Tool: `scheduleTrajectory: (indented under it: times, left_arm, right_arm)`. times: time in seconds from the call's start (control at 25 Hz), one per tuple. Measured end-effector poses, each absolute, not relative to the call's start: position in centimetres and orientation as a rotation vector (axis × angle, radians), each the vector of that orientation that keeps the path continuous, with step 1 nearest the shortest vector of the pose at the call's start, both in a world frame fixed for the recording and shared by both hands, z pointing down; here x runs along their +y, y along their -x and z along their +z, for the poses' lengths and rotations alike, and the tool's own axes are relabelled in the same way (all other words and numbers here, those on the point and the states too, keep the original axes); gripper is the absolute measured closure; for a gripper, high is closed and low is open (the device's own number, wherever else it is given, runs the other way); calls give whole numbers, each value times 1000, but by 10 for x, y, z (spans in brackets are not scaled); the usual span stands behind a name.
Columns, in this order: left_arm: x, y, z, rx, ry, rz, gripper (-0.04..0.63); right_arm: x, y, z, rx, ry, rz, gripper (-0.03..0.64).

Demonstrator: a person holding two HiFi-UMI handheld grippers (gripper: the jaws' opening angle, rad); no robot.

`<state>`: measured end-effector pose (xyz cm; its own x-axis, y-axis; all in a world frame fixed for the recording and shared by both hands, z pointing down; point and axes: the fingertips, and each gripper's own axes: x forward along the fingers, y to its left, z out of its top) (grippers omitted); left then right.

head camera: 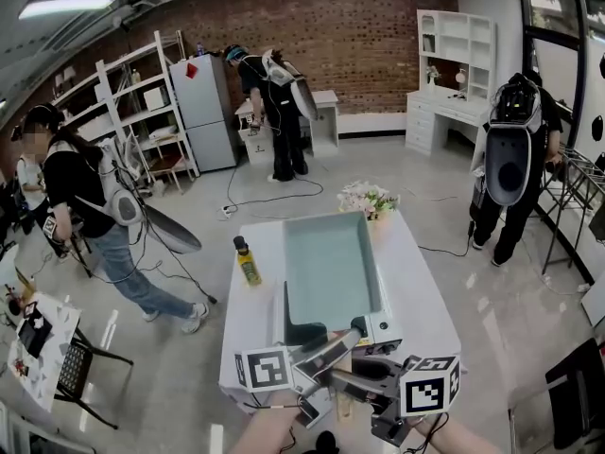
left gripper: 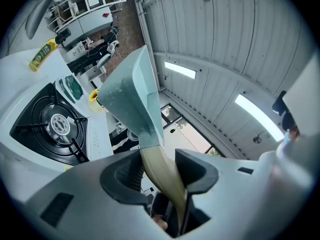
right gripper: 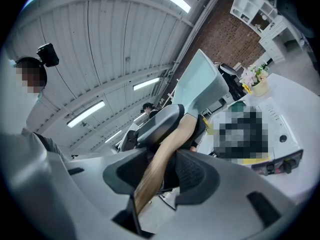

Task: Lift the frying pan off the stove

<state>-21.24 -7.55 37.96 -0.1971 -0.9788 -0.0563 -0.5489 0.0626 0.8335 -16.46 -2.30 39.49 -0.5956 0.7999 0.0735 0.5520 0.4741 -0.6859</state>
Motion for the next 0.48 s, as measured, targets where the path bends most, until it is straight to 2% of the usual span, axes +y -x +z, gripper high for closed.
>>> scheduleTrajectory:
  times: [0.48]
  left_arm:
    - [-77, 210, 379, -1807, -1517, -1024, 408]
  right_arm:
    - [-25, 162, 394, -2341, 1138, 869, 442]
